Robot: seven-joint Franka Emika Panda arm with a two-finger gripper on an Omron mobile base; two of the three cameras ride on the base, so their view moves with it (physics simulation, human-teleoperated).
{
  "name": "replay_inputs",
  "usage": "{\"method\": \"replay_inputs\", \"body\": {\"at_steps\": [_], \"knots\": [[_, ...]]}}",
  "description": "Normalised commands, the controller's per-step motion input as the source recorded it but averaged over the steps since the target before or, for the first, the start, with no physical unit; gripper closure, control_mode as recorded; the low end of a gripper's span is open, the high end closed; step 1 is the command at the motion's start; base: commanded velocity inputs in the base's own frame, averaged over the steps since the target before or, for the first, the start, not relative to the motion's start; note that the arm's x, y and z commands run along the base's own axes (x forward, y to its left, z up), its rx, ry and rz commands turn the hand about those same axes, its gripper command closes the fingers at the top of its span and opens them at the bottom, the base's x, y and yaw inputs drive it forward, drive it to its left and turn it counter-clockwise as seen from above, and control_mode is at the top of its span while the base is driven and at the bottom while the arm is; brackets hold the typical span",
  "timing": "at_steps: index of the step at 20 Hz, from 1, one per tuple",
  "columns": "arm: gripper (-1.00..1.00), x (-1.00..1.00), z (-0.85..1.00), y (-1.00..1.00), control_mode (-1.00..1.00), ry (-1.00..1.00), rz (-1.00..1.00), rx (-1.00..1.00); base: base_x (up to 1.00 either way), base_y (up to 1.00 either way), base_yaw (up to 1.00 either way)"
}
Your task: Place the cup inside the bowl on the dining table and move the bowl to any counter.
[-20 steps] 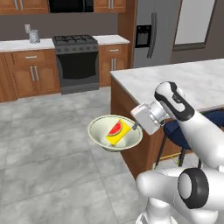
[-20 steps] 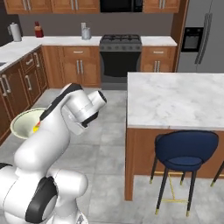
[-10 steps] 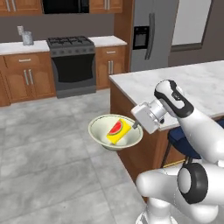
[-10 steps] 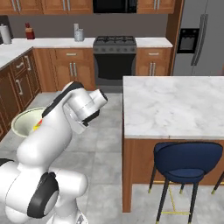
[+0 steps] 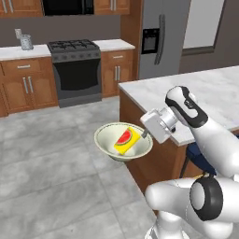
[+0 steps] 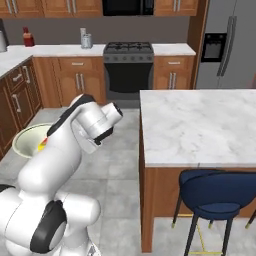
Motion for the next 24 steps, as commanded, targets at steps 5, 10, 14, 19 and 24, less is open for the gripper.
{"method": "replay_inputs", "body": {"at_steps": [5, 10, 14, 19, 24], "knots": [[1.00, 0.00, 0.00, 0.00, 1.00, 0.00, 0.00, 0.00, 0.89, 0.08, -0.01], [1.00, 0.00, 0.00, 0.00, 1.00, 0.00, 0.00, 0.00, 0.78, 0.01, 0.00], [1.00, 0.00, 0.00, 0.00, 1.00, 0.00, 0.00, 0.00, 0.73, 0.10, 0.00], [1.00, 0.00, 0.00, 0.00, 1.00, 0.00, 0.00, 0.00, 0.82, 0.28, 0.00], [1.00, 0.00, 0.00, 0.00, 1.00, 0.00, 0.00, 0.00, 0.53, 0.63, 0.00]]}}
